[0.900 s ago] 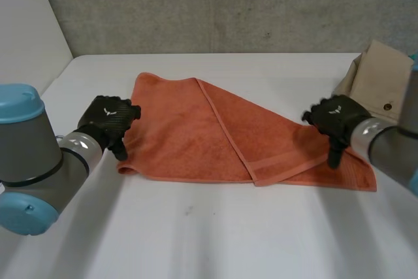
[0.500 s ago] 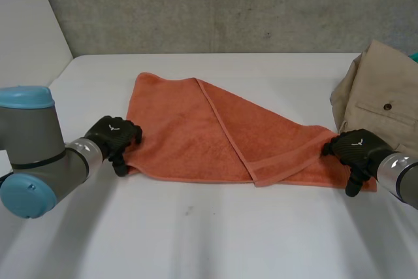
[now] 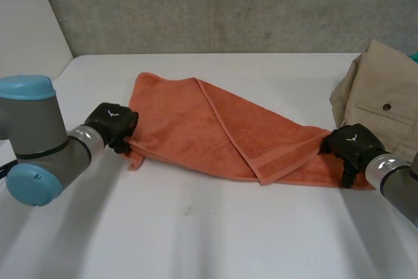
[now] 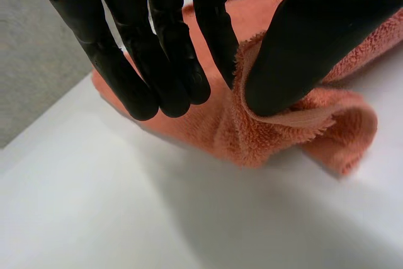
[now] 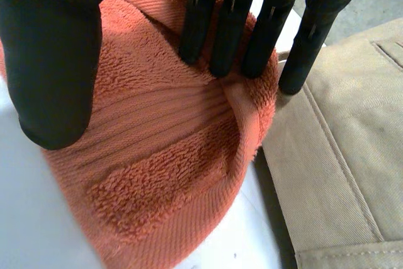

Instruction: Fold the laundry.

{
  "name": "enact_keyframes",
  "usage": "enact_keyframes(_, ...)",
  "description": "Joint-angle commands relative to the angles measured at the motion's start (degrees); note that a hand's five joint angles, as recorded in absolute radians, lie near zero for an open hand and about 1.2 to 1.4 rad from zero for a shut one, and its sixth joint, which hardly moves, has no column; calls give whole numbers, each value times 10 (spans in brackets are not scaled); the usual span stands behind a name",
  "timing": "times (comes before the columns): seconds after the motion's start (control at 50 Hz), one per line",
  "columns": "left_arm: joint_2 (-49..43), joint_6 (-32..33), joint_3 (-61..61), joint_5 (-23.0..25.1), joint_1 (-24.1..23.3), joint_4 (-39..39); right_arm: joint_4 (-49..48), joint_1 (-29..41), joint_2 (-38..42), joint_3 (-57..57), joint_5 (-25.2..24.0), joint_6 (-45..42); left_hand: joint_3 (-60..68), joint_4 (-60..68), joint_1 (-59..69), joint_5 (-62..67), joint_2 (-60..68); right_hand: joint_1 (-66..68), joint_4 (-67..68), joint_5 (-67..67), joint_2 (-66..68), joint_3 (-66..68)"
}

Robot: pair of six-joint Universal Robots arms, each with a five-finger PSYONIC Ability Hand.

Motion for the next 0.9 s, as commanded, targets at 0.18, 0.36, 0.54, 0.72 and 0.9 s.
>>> enact_keyframes(0.18,77,-40,-15,9,5,1,-10,15,24,-48,16,28,120,117,152,144,116,100,102,171,100,100)
enact_keyframes(0.36,82,-48,-15,9,3,-2,-1,13,30,-71,22,45,120,117,152,144,116,422,424,494,422,422)
enact_keyframes(0.54,111,-38,-25,12,6,-46,138,7,-39,-73,-14,62,120,117,152,144,116,423,425,495,423,423)
enact_keyframes(0.72,292,-8,-2,19,44,-113,415,-9,-234,-188,-26,21,120,117,152,144,116,423,425,495,423,423)
enact_keyframes(0.9,314,-21,53,30,49,-115,468,-5,-206,-297,-9,65,120,117,152,144,116,423,425,495,423,423)
